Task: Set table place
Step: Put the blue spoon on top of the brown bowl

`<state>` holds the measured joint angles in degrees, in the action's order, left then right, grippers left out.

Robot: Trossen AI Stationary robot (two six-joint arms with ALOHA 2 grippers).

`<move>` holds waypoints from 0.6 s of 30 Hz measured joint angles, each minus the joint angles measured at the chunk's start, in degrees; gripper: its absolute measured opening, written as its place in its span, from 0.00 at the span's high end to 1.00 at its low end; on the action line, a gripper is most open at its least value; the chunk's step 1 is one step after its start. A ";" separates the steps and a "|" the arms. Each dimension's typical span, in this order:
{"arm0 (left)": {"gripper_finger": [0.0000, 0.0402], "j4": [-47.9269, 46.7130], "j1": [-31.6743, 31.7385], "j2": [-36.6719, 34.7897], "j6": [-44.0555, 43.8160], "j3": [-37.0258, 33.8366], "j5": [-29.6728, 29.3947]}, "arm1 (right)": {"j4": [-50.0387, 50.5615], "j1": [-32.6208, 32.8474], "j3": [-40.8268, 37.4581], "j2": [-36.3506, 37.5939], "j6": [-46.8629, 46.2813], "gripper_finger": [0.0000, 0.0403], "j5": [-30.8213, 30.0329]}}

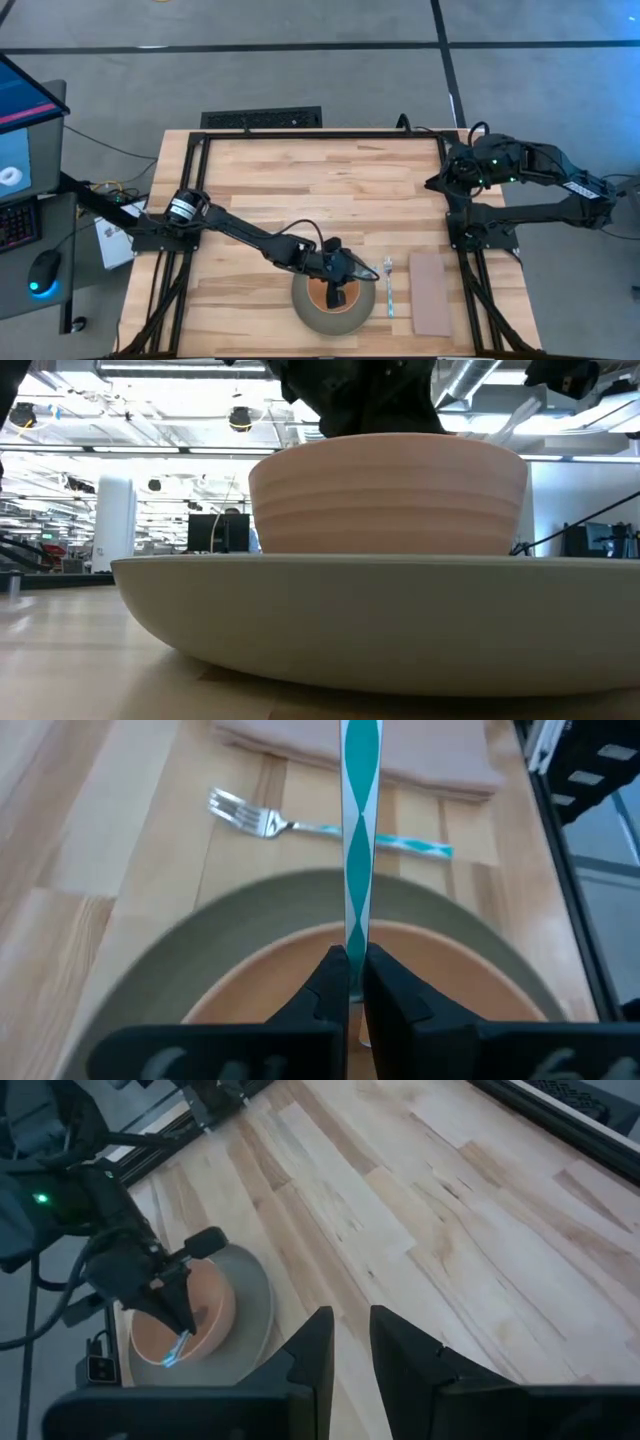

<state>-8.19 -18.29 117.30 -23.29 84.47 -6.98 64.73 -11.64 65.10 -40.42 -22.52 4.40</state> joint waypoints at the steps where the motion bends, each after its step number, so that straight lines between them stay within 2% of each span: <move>1: 1.00 0.70 -0.04 0.00 -0.09 -0.31 -0.18 | 0.00 0.00 0.00 0.00 0.00 0.77 0.00; 5: 1.00 2.67 -0.04 0.00 -1.60 -2.24 -0.86 | 0.00 0.00 0.00 0.00 0.00 0.77 0.00; 18: 0.92 2.57 0.01 0.00 -3.35 -2.28 -1.01 | 0.00 0.00 0.00 0.00 0.00 0.77 0.00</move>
<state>-5.62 -18.28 117.30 -26.64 82.19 -7.99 64.73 -11.64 65.10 -40.42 -22.52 4.40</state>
